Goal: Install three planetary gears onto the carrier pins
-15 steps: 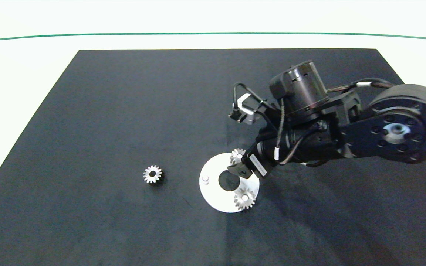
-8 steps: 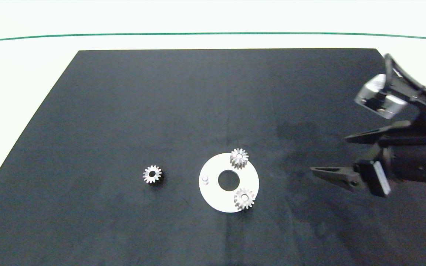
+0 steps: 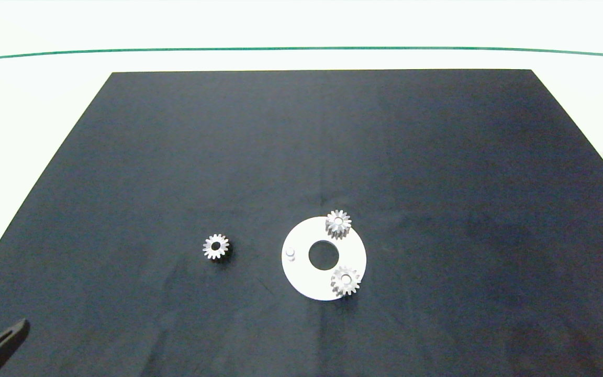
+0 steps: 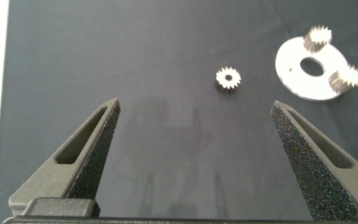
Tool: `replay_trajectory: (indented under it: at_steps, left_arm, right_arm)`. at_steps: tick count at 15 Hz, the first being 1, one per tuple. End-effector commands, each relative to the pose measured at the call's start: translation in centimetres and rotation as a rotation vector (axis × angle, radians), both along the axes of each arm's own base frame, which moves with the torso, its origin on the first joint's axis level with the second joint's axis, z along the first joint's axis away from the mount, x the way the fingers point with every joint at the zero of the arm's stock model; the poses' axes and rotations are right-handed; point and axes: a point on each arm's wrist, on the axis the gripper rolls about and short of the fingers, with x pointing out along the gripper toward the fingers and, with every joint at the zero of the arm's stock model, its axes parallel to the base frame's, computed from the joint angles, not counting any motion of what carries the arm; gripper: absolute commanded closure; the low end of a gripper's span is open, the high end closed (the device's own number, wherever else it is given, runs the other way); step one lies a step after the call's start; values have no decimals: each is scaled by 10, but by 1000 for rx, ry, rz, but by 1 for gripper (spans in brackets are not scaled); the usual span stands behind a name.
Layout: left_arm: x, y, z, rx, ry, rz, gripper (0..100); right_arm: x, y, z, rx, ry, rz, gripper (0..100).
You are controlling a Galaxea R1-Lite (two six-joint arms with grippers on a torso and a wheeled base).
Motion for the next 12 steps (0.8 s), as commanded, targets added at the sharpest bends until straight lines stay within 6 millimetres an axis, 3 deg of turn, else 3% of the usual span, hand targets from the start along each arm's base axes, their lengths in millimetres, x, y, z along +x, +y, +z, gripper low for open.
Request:
replay_trajectory:
  at_steps: [1,8,12]
  left_arm:
    - [29,-11,-13,42,148,-99,0]
    - [69,-24,-40,70,218,-106,0]
    - [84,-29,-37,89,189,-107,0]
  right_arm:
    - [-8,-3,3,12,-37,-9,0]
    - [-12,-4,3,25,-47,-20,0]
    - [-16,-5,4,22,-63,-15,0]
